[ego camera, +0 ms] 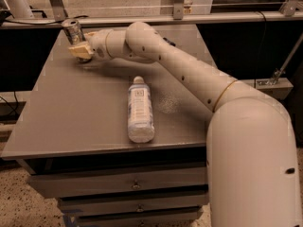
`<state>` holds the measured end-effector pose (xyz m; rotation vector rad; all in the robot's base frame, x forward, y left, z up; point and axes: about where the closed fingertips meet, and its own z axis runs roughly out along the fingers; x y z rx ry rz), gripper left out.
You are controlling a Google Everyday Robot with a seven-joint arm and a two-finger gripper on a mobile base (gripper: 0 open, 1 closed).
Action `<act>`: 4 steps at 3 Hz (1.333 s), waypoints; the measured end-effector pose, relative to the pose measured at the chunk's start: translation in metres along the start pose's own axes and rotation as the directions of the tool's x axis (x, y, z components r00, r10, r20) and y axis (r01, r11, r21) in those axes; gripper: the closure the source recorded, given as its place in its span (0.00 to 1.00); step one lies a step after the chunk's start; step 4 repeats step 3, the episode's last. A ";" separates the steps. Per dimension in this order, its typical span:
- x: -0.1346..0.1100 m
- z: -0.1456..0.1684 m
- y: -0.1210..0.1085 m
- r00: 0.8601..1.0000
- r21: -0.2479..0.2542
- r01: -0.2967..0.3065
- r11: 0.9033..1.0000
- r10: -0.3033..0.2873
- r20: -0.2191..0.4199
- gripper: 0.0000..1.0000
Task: Pick redbull can
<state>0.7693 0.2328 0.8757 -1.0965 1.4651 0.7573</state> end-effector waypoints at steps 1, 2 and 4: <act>-0.012 -0.010 -0.001 1.000 0.013 -0.009 1.000 0.008 0.026 0.87; -0.045 -0.020 0.009 0.998 -0.003 0.006 1.000 -0.006 0.069 1.00; -0.047 -0.020 0.010 0.997 -0.005 0.007 1.000 -0.006 0.071 1.00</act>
Offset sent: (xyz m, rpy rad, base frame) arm -0.0341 -0.0083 0.0905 0.1029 -0.0654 0.0380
